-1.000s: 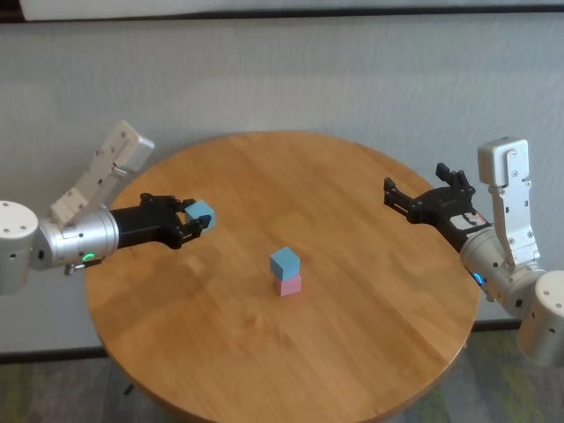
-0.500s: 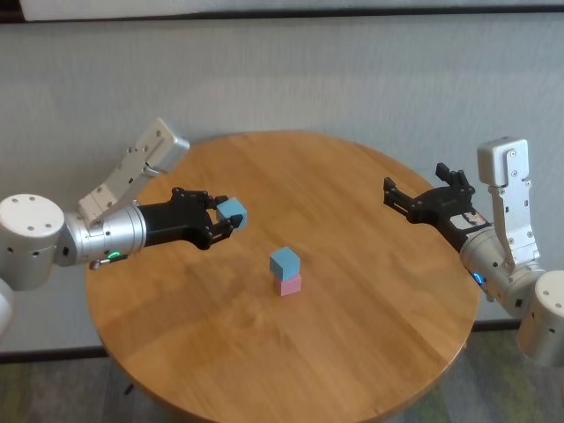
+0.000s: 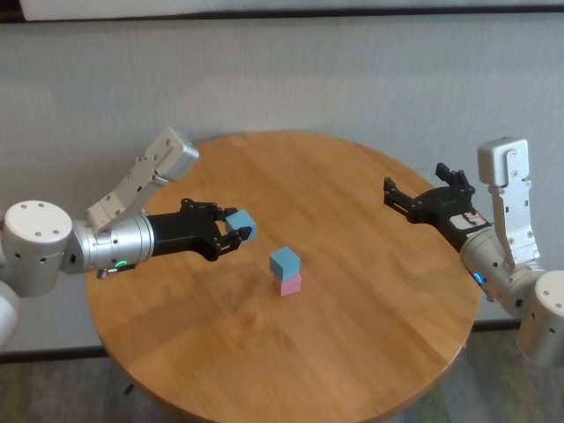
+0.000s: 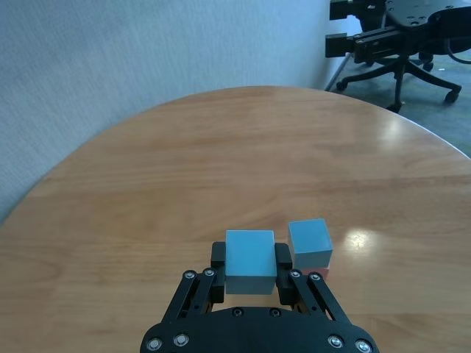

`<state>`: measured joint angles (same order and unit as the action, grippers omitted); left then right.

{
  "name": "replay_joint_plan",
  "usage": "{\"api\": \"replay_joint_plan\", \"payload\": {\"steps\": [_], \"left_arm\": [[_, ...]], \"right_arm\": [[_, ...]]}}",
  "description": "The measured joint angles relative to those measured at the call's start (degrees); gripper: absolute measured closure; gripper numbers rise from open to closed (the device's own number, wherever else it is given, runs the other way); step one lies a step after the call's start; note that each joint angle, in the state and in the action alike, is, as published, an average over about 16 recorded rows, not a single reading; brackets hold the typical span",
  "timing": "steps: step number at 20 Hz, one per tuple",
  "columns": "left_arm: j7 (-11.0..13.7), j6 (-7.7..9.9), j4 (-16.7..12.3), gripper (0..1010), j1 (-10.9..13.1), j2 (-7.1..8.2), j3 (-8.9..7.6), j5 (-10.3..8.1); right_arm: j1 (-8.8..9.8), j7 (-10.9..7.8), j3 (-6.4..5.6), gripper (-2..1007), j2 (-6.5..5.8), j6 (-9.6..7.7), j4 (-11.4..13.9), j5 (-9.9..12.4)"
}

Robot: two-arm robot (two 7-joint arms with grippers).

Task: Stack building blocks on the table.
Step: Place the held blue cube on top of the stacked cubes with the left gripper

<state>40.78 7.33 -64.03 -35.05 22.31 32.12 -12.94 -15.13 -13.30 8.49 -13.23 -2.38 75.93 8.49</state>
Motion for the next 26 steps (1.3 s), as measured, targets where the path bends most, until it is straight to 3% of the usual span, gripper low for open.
{"api": "replay_joint_plan", "payload": {"steps": [9, 20, 26], "left_arm": [[0.8, -0.34, -0.8, 609, 0.0, 0.35, 1.7, -1.05], [1.8, -0.1, 2.6, 609, -2.8, -1.29, 5.1, -0.63], [1.7, 0.08, 3.5, 609, -3.9, -1.85, 6.17, -0.33]], "right_arm": [[0.0, 0.0, 0.0, 2, 0.0, 0.0, 0.0, 0.0], [0.0, 0.0, 0.0, 1, 0.0, 0.0, 0.0, 0.0], [0.0, 0.0, 0.0, 1, 0.0, 0.0, 0.0, 0.0]]}}
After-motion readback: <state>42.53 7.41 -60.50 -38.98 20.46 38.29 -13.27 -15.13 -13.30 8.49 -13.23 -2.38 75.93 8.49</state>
